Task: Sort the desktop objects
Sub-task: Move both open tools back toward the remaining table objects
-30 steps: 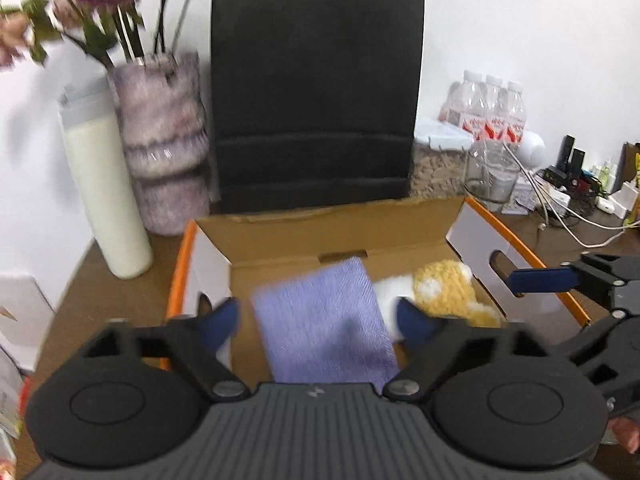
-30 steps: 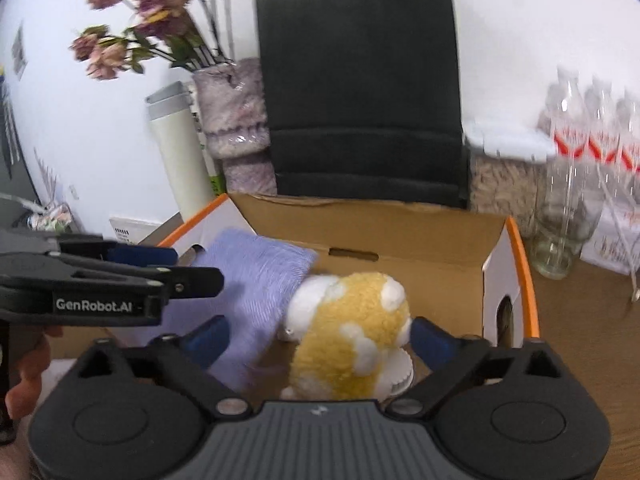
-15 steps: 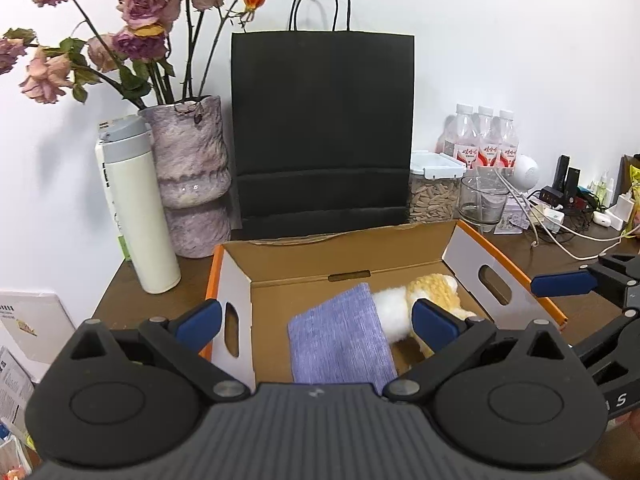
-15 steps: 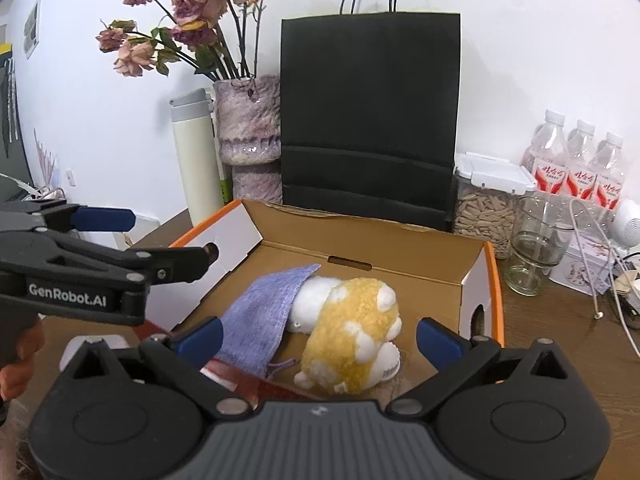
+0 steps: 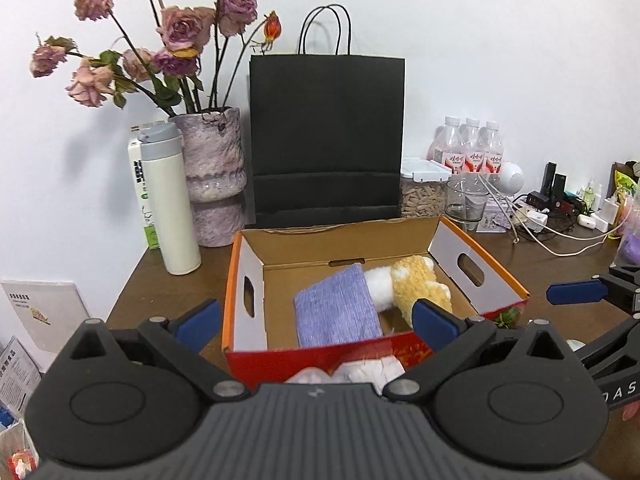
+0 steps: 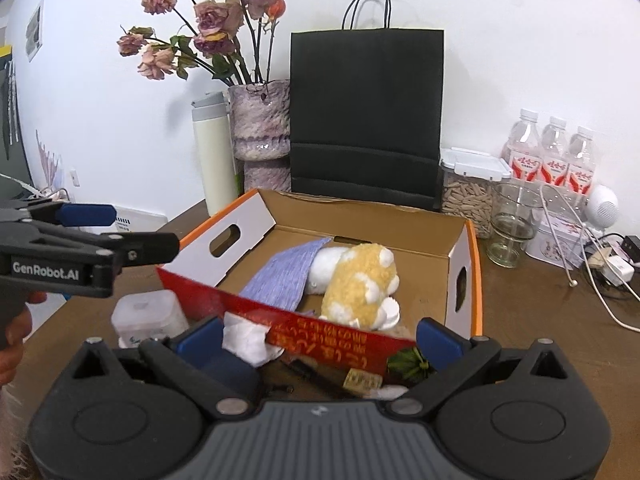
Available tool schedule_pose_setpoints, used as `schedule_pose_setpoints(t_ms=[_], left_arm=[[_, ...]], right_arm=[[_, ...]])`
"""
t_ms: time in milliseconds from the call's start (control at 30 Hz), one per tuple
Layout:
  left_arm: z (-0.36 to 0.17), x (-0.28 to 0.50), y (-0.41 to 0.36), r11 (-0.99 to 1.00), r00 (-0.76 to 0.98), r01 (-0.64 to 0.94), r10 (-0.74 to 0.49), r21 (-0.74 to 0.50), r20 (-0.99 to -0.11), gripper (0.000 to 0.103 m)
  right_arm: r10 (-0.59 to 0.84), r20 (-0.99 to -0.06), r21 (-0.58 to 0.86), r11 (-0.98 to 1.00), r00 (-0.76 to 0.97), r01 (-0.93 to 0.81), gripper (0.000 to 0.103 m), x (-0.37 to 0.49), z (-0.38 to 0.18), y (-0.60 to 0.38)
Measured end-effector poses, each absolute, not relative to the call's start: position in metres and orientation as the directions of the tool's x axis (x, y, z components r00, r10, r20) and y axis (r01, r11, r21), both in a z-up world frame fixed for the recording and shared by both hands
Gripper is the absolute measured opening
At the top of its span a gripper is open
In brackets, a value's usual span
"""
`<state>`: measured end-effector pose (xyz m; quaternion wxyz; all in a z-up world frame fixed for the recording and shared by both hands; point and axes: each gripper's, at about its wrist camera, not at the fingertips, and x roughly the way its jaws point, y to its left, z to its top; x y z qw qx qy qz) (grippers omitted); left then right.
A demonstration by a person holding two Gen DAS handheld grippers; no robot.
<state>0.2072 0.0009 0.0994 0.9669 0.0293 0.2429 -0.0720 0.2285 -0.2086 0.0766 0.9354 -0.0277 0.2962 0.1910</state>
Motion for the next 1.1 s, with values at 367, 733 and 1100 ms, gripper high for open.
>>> schedule_pose_setpoints(t_ms=[367,733,1100], left_arm=[[0.097,0.149,0.008,0.992,0.883,0.124,-0.097,0.028,-0.460,0.103],[0.082,0.110,0.017,0.996,0.888,0.079,-0.047,0.051,-0.457,0.103],[0.048,0.077,0.031,0.999,0.870,0.006,0.019,0.049,-0.492,0.103]], right_arm=[[0.327,-0.545,0.054,0.932,0.772,-0.357,0.103,0.173,0.079,-0.224],[0.291,-0.543,0.044,0.947,0.788,-0.319,0.103,0.128,0.063,-0.248],[0.226,-0.580,0.027,0.965,0.783,-0.259,0.103,0.101,0.029,-0.269]])
